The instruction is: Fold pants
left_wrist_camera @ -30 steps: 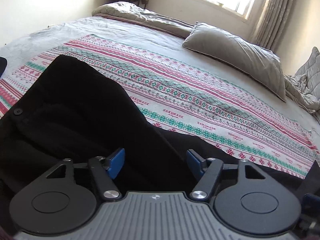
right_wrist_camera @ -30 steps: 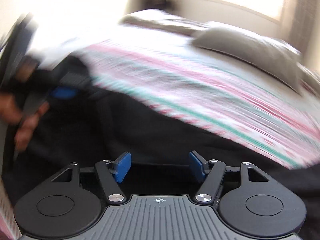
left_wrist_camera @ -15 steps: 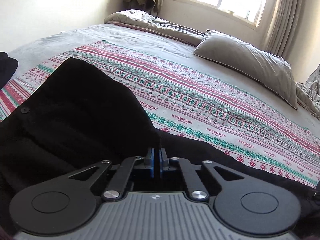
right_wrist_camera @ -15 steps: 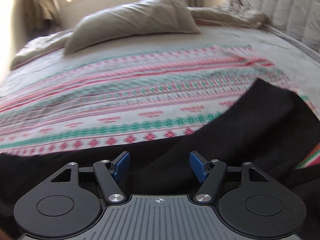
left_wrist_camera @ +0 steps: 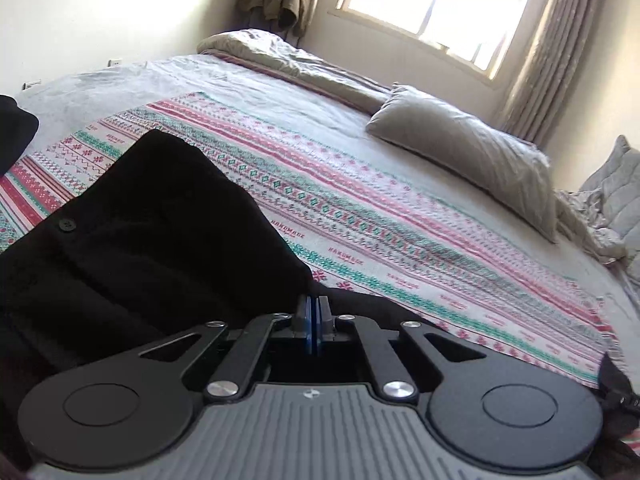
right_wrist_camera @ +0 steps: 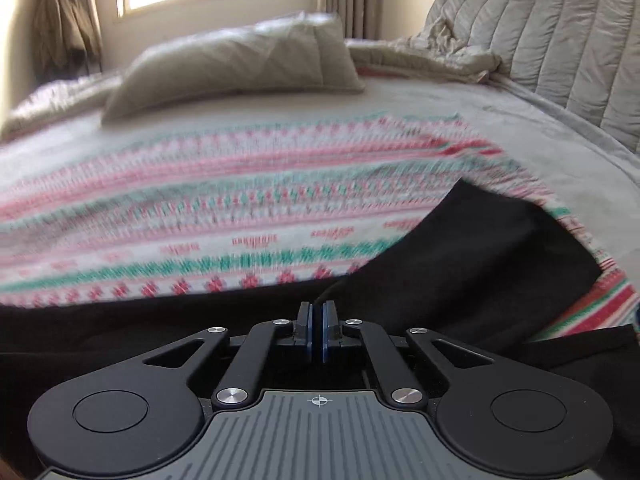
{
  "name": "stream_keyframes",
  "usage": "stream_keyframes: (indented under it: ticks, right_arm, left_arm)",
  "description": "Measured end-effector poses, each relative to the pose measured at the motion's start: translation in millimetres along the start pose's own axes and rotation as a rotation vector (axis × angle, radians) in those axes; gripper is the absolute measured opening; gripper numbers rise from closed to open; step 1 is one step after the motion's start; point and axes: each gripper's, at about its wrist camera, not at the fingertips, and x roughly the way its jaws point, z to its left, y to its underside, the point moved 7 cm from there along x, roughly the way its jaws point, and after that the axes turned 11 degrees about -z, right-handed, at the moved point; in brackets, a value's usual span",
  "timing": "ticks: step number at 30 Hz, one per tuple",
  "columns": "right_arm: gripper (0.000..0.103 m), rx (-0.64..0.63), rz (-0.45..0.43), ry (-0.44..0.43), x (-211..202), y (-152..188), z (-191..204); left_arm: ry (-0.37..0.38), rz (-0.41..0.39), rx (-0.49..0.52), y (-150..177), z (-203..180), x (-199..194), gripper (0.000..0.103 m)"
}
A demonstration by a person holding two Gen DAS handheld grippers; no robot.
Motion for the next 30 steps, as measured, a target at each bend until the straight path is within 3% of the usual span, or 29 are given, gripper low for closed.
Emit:
stream_keyframes:
  ticks: [7, 12, 16, 22, 26, 30]
  right_arm:
    - [0.002, -0.047, -0.116, -0.032, -81.5, -32.1, -8.8]
    - [0.002, -0.108, -0.129, -0.062, -125.0, -17.7, -11.6]
    - [0.002, -0.173, -0.077, -0.081, -136.2, 15.8, -11.8]
    - [0.002, -0.259, 0.066, -0.094, -123.7, 77.6, -12.1]
    - [0.003, -0.284, 0.152, -0.104, -115.0, 107.9, -13.7]
    - [0.009, -0.324, 0.154, -0.089, -118.6, 117.1, -13.0]
  left_arm:
    - [0.065, -0.015, -0.016, -9.7, 11.8, -63.0, 0.003]
    - [0.083, 0.024, 0.014, 4.9, 27.8, -95.1, 0.003]
    - [0.085, 0.105, 0.026, 30.6, 45.7, -105.5, 0.003]
    - [0.077, 0.25, 0.003, 75.5, 72.0, -100.3, 0.003]
    - [0.083, 0.306, -0.024, 95.3, 86.3, -99.6, 0.003]
    - [0.119, 0.339, -0.033, 100.0, 90.2, -102.1, 0.003]
